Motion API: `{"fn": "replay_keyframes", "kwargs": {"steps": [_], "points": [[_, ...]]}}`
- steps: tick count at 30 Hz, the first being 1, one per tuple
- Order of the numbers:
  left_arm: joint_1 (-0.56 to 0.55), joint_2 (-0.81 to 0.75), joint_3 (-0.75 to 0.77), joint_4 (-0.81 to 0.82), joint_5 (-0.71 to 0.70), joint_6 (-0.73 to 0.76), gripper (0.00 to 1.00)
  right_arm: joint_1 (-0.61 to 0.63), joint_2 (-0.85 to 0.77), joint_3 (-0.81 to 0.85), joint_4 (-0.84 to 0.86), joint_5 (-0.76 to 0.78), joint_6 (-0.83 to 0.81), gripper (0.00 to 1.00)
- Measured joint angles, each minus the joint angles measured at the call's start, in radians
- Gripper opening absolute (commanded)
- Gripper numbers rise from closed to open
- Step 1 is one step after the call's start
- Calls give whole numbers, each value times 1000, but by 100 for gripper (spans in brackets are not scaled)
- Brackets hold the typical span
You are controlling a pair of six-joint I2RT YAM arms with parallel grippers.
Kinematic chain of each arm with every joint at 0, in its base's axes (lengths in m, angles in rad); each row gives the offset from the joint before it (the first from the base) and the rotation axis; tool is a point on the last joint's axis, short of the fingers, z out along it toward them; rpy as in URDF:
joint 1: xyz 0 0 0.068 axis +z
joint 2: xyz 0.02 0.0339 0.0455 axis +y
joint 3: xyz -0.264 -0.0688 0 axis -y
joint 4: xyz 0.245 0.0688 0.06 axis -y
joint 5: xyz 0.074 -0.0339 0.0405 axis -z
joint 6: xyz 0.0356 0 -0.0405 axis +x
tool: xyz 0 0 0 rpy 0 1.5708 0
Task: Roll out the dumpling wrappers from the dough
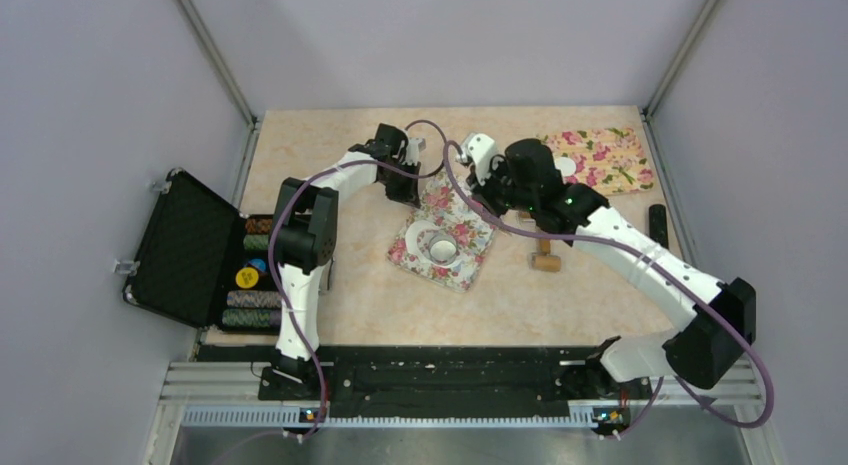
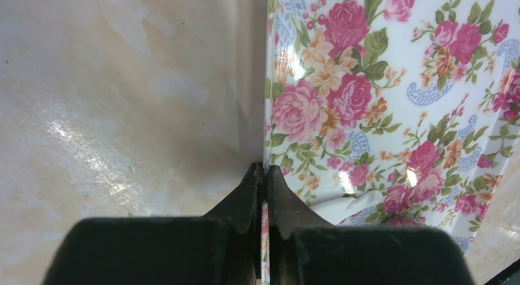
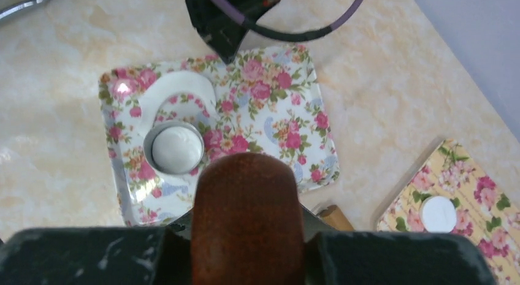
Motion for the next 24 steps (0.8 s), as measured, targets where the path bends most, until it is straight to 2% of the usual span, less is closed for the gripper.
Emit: {"fn": "replay_keyframes", "kwargs": {"steps": [5,8,15,24], "points": [[1,0,0,0,4,0,0,0,-38,-198,64,-7,-45,0],[3,0,-1,1,7,0,0,0,-23,-249,78,-11,-56,0],[6,0,-2,0,14,-2,0,5,42,-243,142,-50,-56,0],[6,0,-3,0,16,-3,0,36,150,-139,157,-108,-13,0]]}}
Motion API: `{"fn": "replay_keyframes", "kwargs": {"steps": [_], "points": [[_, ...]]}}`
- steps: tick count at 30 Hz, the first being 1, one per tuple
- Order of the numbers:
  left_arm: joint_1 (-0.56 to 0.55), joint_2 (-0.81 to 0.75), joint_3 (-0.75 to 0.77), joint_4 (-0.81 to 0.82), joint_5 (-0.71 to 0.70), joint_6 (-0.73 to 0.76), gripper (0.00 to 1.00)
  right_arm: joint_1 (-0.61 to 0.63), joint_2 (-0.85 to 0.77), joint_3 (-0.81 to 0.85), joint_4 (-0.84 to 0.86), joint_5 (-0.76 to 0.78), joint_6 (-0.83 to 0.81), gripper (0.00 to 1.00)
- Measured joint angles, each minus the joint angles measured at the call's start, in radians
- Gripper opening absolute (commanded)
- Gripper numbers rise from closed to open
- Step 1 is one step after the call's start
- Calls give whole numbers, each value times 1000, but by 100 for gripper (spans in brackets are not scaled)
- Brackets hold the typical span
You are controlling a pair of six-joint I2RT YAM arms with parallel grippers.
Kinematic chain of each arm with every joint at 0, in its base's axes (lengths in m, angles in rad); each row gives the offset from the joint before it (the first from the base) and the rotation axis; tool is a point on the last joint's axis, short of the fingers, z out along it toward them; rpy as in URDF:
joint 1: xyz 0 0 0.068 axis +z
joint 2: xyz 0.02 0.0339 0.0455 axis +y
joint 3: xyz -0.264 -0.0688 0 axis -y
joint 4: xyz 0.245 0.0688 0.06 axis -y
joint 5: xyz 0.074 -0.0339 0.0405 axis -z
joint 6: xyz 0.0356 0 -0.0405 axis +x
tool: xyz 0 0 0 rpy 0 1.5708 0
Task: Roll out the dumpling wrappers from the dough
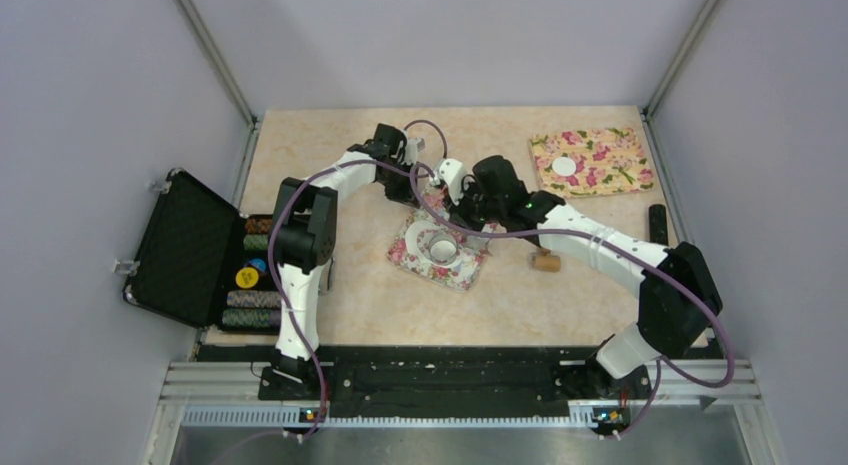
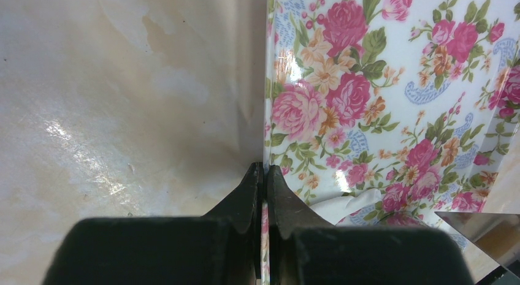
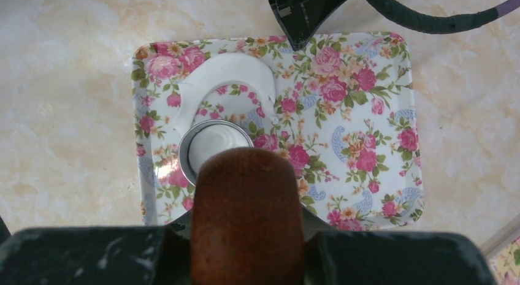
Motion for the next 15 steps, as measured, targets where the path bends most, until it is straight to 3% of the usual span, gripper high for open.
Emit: {"fn": "replay_keyframes", "kwargs": {"steps": [15], "points": [[0,0,0,0,0,0,0,13,34,25,-58,-52,33,0]]}}
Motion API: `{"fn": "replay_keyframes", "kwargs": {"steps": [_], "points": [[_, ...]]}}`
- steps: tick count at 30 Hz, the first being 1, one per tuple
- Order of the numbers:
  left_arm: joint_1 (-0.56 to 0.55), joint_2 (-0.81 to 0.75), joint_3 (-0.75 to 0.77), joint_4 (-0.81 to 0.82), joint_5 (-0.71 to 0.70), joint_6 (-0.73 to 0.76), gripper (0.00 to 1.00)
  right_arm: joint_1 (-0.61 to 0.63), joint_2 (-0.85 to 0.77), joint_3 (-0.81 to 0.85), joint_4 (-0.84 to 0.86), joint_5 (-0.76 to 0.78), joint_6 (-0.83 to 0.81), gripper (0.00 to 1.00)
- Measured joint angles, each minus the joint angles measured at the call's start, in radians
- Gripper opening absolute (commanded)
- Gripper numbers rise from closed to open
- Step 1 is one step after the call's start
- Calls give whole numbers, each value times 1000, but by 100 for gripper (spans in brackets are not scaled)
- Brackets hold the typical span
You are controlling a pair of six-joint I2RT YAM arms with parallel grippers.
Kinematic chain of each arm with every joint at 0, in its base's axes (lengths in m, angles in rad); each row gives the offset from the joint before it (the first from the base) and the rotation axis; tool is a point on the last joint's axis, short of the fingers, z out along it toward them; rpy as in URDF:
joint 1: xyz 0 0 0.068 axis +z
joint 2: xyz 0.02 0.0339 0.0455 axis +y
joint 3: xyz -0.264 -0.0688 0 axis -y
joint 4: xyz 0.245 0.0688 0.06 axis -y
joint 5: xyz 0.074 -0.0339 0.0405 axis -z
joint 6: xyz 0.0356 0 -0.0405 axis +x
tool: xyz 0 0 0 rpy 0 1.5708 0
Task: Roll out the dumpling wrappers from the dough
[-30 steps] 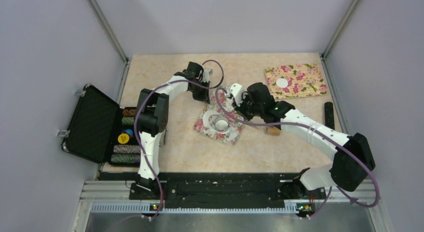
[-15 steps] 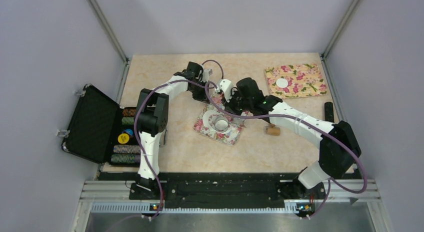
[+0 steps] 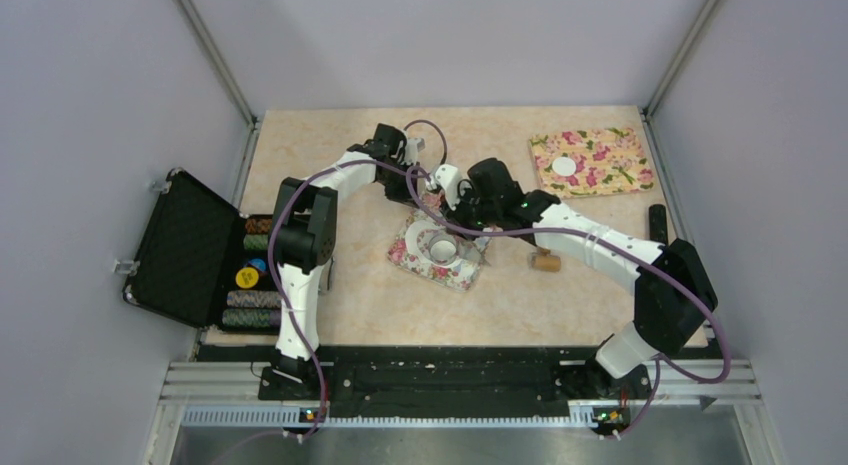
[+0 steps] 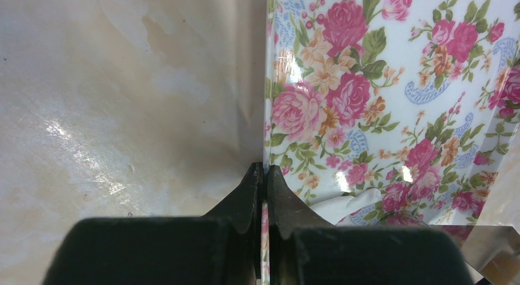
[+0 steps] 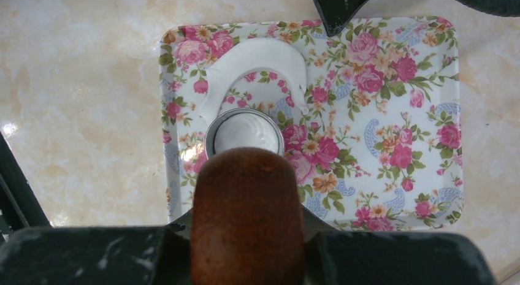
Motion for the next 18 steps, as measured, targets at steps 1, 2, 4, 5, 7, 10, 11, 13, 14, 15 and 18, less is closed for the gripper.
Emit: {"fn": "replay_keyframes", "kwargs": {"steps": [1,2,4,5,7,10,11,13,14,15,18], "points": [[0,0,0,0,0,0,0,1,0,0,-2,-2,0,0],[0,0,0,0,0,0,0,2,0,0,-3,-5,0,0],[0,0,0,0,0,0,0,2,0,0,-4,-8,0,0],[0,0,0,0,0,0,0,2,0,0,-5,-10,0,0],[0,0,0,0,0,0,0,2,0,0,-6,-16,0,0],[1,0,0,0,0,0,0,2,0,0,-8,-24,0,0],[1,0,0,0,1,0,0,2,0,0,-9,-27,0,0],[1,0,0,0,0,0,0,4,0,0,-10,-32,1,0],[1,0,0,0,1,0,0,6,0,0,-10,-34,3,0],[1,0,-1,0,1,0,0,8,0,0,-10,-35,6,0],[1,0,-1,0,1,0,0,17,0,0,-13,-38,8,0]]}}
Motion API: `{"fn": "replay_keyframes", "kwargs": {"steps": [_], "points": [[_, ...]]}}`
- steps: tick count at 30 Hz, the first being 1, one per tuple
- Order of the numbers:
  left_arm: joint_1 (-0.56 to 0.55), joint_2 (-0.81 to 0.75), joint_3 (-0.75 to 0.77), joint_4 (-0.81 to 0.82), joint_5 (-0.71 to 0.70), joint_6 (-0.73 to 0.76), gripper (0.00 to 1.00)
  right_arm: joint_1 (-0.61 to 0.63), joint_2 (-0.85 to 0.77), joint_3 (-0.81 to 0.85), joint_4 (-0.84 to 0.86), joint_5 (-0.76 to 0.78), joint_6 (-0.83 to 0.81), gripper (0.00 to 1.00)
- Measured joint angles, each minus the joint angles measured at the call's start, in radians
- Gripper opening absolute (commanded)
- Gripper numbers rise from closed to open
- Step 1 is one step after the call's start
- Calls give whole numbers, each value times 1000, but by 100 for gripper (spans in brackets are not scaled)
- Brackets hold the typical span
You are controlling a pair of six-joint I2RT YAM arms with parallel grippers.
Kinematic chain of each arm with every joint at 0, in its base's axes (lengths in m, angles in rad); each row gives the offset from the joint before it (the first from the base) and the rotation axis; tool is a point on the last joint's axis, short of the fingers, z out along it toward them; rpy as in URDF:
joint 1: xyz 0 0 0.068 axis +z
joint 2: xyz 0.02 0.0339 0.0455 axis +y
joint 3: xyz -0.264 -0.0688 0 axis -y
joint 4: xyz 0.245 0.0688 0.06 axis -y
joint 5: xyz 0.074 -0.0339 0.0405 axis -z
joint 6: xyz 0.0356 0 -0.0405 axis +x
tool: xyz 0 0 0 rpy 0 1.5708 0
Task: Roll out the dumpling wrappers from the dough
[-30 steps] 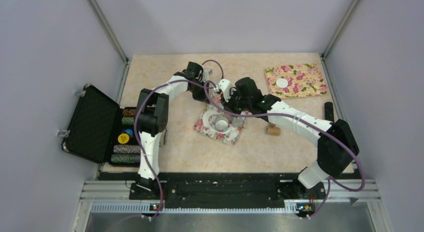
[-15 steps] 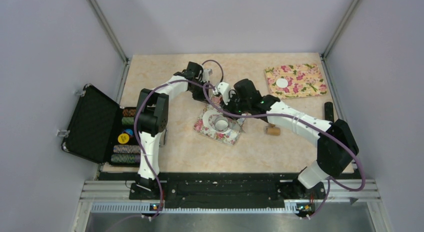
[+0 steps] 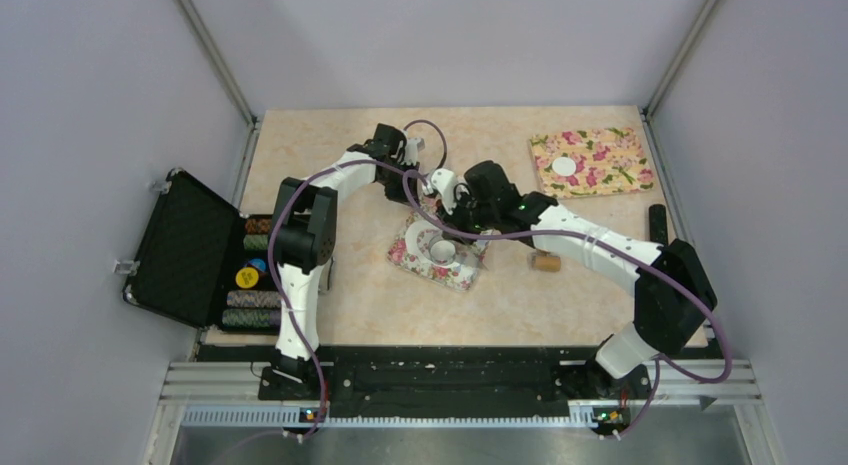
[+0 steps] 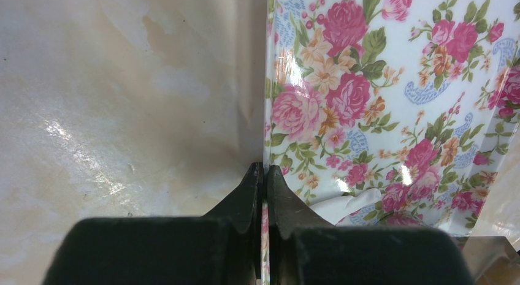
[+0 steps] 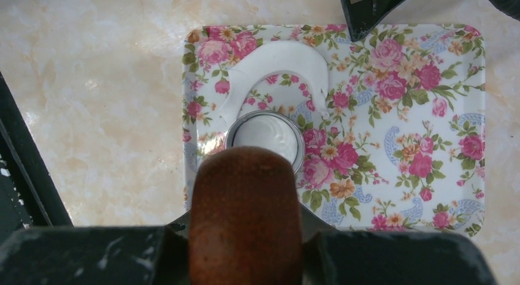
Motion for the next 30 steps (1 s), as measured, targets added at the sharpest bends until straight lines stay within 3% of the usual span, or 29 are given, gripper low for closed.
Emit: {"fn": "replay_keyframes", "kwargs": {"steps": [30], "points": [[5,0,-2,-1,7,-8,0,92,42,144,-89,-10,-40,0]]}}
